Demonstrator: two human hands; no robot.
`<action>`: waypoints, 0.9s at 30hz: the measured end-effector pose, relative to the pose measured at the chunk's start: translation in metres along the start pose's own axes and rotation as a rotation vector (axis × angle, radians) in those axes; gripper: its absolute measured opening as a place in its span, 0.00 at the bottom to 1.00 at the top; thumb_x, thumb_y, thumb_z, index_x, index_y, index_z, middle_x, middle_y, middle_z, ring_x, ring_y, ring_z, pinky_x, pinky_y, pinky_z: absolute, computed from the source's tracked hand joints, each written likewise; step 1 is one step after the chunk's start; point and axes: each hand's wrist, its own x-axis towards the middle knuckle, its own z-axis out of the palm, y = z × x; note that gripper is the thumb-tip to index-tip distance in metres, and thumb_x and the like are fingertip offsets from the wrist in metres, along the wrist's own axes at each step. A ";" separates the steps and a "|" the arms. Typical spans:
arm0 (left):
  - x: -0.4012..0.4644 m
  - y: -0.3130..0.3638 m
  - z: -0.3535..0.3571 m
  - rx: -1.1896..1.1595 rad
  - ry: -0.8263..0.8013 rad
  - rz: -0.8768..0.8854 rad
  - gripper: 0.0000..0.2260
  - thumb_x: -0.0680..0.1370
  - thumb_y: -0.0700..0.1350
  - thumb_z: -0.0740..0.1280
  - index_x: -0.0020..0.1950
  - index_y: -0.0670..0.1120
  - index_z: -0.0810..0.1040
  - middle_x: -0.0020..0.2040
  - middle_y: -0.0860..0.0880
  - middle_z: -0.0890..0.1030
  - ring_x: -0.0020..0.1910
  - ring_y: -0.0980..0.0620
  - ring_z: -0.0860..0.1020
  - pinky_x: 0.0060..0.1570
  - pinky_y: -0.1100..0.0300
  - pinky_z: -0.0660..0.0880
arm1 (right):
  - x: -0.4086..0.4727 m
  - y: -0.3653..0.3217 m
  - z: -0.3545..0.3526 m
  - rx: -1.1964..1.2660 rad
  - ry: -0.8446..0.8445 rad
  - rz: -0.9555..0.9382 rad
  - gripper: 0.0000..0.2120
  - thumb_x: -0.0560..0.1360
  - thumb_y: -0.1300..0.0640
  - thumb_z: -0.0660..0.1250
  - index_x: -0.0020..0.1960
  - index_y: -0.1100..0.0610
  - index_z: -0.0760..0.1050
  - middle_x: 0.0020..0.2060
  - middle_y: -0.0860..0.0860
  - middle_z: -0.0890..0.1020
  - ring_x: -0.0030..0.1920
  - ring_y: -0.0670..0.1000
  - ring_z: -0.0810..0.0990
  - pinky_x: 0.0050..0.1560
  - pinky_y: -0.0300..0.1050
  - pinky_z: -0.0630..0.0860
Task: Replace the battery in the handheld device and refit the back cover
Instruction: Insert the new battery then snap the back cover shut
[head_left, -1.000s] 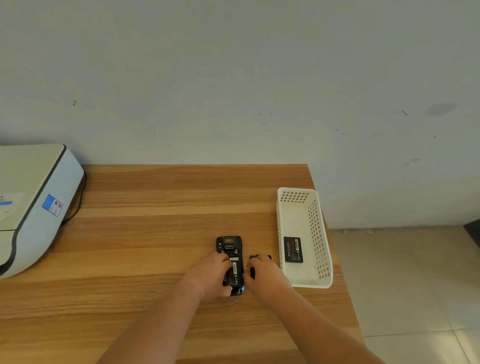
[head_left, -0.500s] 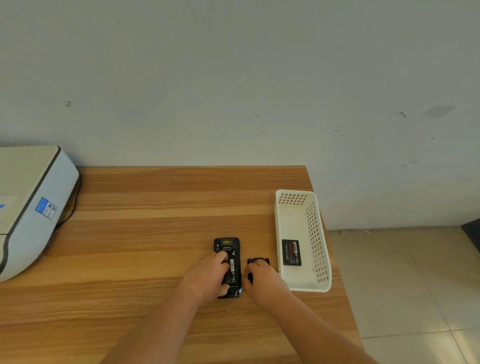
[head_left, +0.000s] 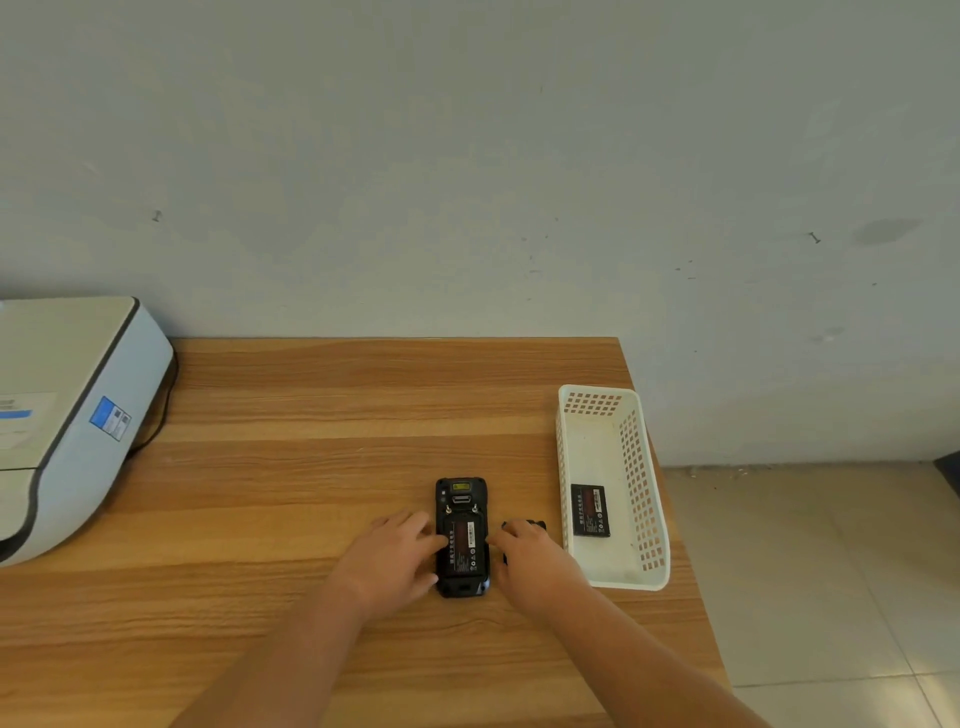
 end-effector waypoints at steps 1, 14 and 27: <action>-0.004 -0.003 0.000 0.015 -0.025 0.008 0.24 0.80 0.56 0.62 0.75 0.57 0.63 0.67 0.53 0.68 0.66 0.53 0.66 0.70 0.54 0.64 | -0.001 0.000 0.000 -0.061 -0.017 -0.045 0.19 0.80 0.55 0.59 0.70 0.50 0.67 0.66 0.51 0.69 0.67 0.54 0.67 0.61 0.52 0.74; -0.007 -0.001 -0.003 0.076 -0.176 0.024 0.21 0.81 0.53 0.57 0.75 0.61 0.63 0.62 0.50 0.71 0.63 0.49 0.67 0.67 0.49 0.63 | -0.006 -0.001 0.008 -0.362 -0.097 -0.179 0.26 0.80 0.54 0.59 0.76 0.49 0.58 0.71 0.56 0.63 0.69 0.58 0.63 0.66 0.57 0.66; 0.013 0.010 0.003 0.030 -0.056 -0.116 0.26 0.81 0.60 0.56 0.77 0.53 0.61 0.70 0.50 0.66 0.70 0.49 0.64 0.71 0.47 0.62 | 0.001 -0.012 0.005 -0.245 -0.027 -0.060 0.30 0.78 0.55 0.61 0.77 0.48 0.54 0.70 0.54 0.63 0.68 0.57 0.63 0.66 0.54 0.68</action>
